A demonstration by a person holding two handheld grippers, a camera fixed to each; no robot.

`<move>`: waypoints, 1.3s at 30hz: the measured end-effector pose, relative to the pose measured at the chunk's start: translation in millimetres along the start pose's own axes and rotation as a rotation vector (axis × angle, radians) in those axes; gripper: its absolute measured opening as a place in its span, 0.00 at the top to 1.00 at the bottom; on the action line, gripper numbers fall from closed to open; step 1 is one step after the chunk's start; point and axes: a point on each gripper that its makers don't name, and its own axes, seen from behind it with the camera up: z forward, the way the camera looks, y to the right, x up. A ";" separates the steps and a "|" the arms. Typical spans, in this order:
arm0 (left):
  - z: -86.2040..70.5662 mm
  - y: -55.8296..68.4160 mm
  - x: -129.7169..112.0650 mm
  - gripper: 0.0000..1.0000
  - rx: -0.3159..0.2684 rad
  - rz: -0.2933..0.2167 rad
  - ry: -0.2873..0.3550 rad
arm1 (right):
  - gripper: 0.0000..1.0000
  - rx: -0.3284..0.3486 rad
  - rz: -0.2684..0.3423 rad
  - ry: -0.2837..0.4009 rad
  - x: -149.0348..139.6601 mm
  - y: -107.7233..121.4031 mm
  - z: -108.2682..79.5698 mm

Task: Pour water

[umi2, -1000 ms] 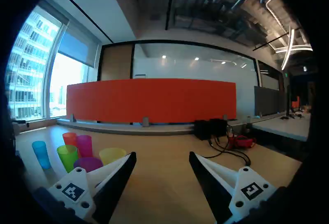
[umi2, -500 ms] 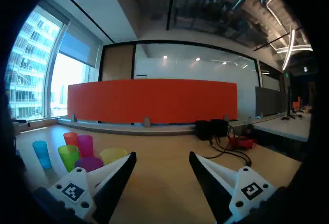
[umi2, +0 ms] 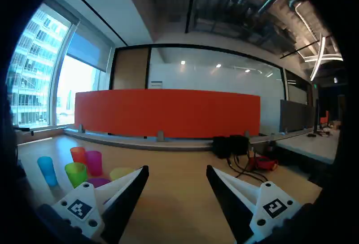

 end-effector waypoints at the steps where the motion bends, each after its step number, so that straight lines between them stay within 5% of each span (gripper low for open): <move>1: 0.5 1.5 6.5 0.06 -0.007 -0.010 0.003 | 0.01 0.006 0.000 0.003 7.4 -0.4 0.3; 6: 4.0 5.7 36.3 0.06 -0.036 -0.038 0.006 | 0.01 0.027 0.005 0.003 38.0 -1.2 3.7; 17: 12.6 7.3 106.0 0.06 -0.071 -0.006 0.028 | 0.01 0.068 0.010 -0.013 91.7 -4.6 16.0; 39: 33.3 18.0 193.2 0.06 -0.147 0.011 0.026 | 0.01 0.141 0.007 -0.020 165.9 -13.8 34.5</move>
